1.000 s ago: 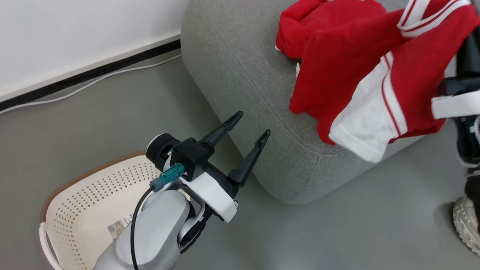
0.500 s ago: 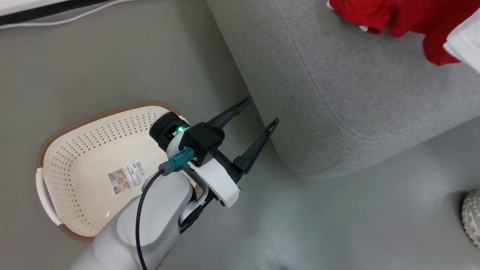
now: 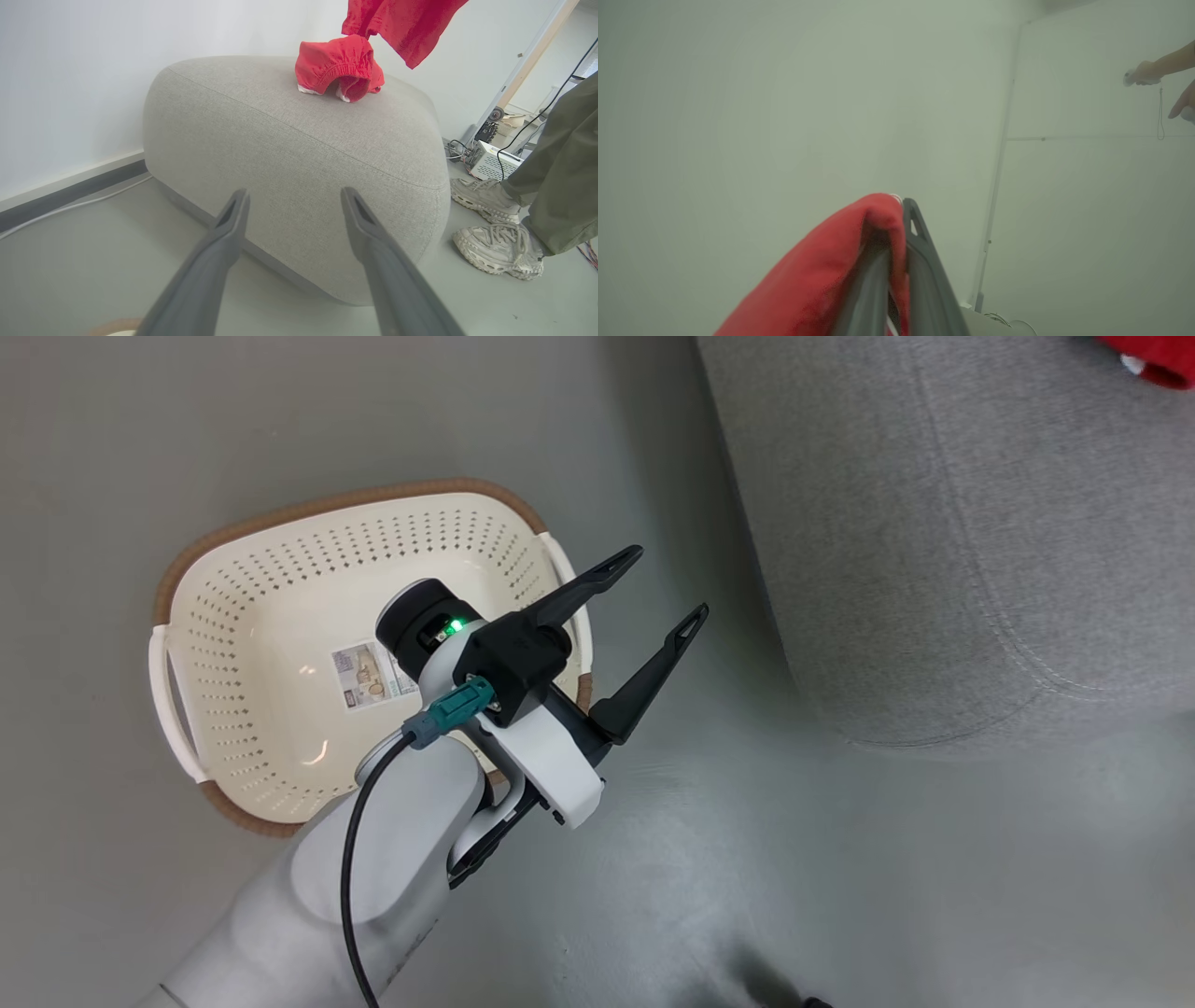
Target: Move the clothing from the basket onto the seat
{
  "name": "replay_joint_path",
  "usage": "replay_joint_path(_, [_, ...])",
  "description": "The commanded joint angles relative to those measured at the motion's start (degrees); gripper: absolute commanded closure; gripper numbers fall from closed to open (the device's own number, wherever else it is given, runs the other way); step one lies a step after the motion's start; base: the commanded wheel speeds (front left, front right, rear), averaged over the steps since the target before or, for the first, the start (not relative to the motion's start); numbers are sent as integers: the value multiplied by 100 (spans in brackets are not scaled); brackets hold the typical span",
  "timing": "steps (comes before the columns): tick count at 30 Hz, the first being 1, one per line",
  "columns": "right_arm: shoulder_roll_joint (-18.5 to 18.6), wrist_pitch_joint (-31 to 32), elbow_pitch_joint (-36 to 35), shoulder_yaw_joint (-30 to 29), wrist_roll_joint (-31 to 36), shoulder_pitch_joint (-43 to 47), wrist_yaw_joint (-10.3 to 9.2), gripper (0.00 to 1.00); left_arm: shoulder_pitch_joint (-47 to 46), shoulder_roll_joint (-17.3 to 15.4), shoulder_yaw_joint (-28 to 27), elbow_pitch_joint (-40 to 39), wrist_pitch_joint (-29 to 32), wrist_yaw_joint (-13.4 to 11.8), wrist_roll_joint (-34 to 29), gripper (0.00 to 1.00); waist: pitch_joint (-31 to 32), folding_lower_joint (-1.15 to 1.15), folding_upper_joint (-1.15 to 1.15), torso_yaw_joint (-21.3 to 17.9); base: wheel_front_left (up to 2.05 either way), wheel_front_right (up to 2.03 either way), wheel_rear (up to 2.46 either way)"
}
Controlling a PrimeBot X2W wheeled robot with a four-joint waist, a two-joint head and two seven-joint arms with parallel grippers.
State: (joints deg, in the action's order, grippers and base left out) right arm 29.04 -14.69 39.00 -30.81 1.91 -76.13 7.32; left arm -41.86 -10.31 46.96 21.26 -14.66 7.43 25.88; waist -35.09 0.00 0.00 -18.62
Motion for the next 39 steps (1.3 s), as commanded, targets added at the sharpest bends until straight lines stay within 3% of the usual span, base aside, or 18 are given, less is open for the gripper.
replay_joint_path(1, [228,-31,-37,-270,342,-200,17,100,-161,-23,-125,-129,-34,5,75,0,-211,0,0,258,0,0,0])
replay_joint_path(6, [132,-31,355,-814,1016,-592,17,100,-73,12,-166,-159,-34,5,77,0,-428,0,0,530,0,0,0])
replay_joint_path(13, [-227,-31,1060,-863,1053,-778,17,100,-59,10,-203,-170,-34,5,26,0,-649,0,0,663,0,0,0])
replay_joint_path(18, [-594,-30,1715,-174,496,-546,17,100,-82,44,-252,-153,-34,5,4,0,-718,0,0,719,0,0,0])
replay_joint_path(24, [-781,-30,1501,764,-193,462,17,100,-74,139,-343,-154,-34,5,-6,0,-589,0,0,806,0,0,0])
replay_joint_path(30, [-813,-30,1200,1300,-1000,1477,17,100,27,186,-448,-169,-34,5,5,0,-359,0,0,855,0,0,0])
replay_joint_path(31, [-812,-30,1136,1355,-1113,1604,17,72,44,193,-467,-175,-34,5,7,0,-319,0,0,863,0,0,0])
replay_joint_path(32, [-836,-30,1050,1396,-1214,1731,17,59,66,199,-493,-185,-34,5,10,0,-271,0,0,867,0,0,0])
replay_joint_path(33, [-852,-30,971,1448,-1284,1857,17,10,90,203,-516,-193,-34,5,12,0,-221,0,0,869,0,0,0])
replay_joint_path(34, [-869,-30,889,1491,-1351,1975,17,0,116,208,-541,-200,-34,5,15,0,-172,0,0,874,0,0,0])
replay_joint_path(39, [-885,-30,580,1644,-1633,2429,17,0,245,260,-642,-223,-34,5,40,0,71,0,0,921,0,0,0])
